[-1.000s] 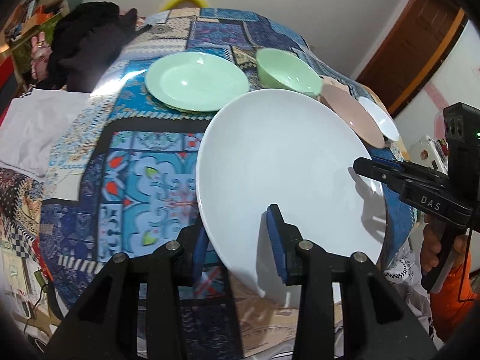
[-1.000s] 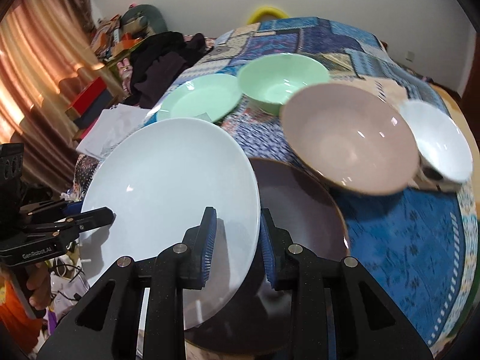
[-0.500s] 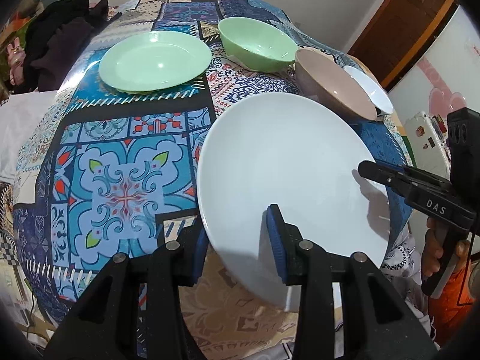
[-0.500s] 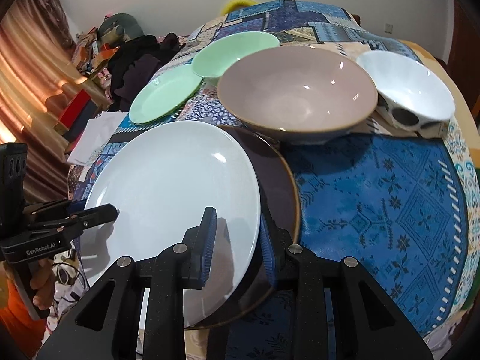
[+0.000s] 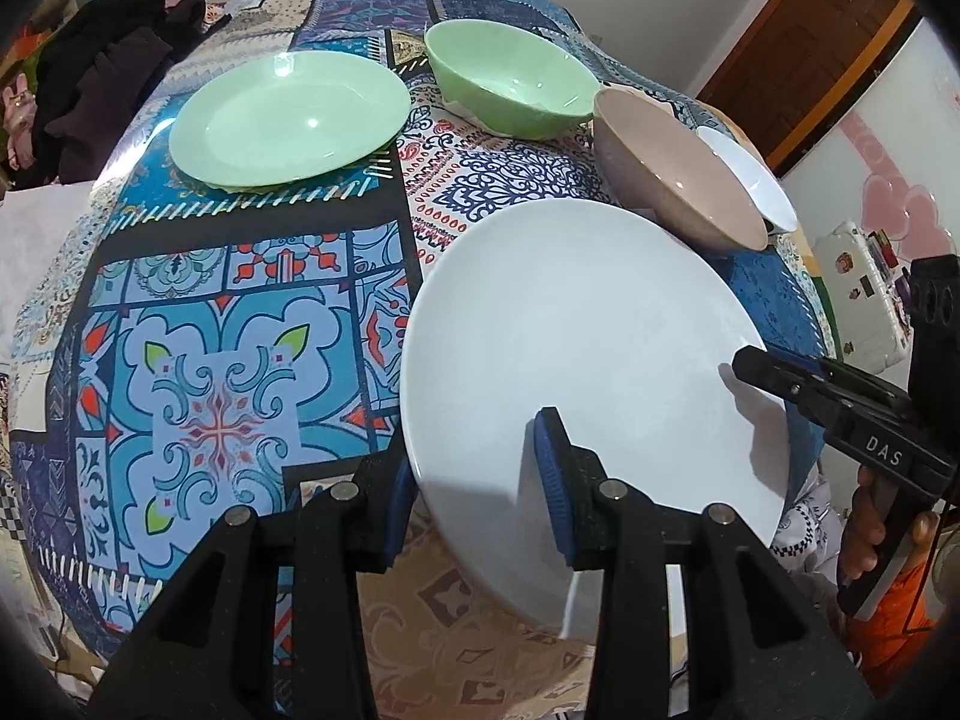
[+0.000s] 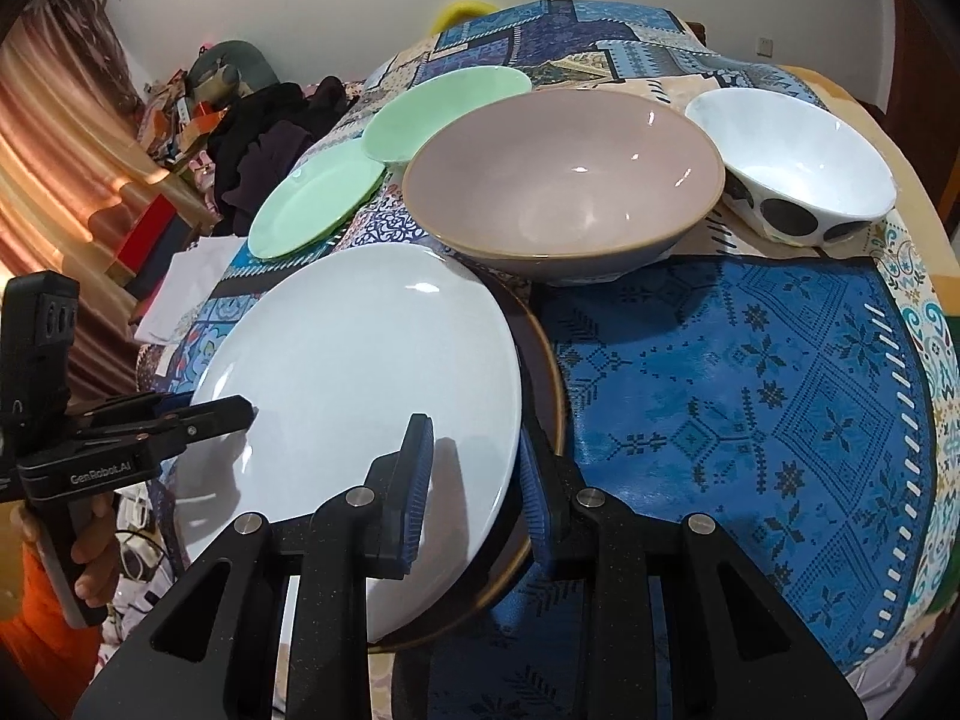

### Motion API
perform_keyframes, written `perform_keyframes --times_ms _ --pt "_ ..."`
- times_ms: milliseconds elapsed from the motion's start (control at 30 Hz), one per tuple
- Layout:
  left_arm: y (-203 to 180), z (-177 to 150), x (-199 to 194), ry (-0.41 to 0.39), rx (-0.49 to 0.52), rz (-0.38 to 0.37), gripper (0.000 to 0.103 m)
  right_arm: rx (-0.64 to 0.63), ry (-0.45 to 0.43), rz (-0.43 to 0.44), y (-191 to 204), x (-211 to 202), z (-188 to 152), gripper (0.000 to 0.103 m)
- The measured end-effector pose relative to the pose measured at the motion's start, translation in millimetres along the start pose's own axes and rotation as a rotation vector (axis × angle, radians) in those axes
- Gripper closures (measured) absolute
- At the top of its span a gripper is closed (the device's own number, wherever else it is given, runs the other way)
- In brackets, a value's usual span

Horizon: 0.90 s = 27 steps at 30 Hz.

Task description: Organize plates and bowls

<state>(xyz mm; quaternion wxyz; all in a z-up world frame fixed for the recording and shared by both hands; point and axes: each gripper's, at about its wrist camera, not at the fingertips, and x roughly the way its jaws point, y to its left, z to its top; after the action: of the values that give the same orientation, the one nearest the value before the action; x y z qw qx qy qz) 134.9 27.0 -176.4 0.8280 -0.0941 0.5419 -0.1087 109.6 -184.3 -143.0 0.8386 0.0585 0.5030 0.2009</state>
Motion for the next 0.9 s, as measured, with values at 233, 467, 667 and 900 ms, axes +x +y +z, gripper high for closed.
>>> perform_keyframes --times_ms 233,467,667,900 --pt "-3.8 4.1 3.7 0.007 0.039 0.02 0.065 0.002 -0.005 0.002 -2.3 -4.3 -0.2 0.077" --pt "-4.4 4.8 5.2 0.002 0.062 0.028 0.065 -0.028 -0.003 -0.029 1.6 -7.9 -1.6 0.078" --pt "0.9 4.6 -12.9 -0.057 0.062 0.044 0.065 -0.057 -0.041 -0.109 3.9 -17.7 2.5 0.077" --pt "12.7 7.3 -37.4 -0.146 0.052 0.087 0.057 -0.102 -0.079 -0.107 17.7 -28.4 18.9 0.071"
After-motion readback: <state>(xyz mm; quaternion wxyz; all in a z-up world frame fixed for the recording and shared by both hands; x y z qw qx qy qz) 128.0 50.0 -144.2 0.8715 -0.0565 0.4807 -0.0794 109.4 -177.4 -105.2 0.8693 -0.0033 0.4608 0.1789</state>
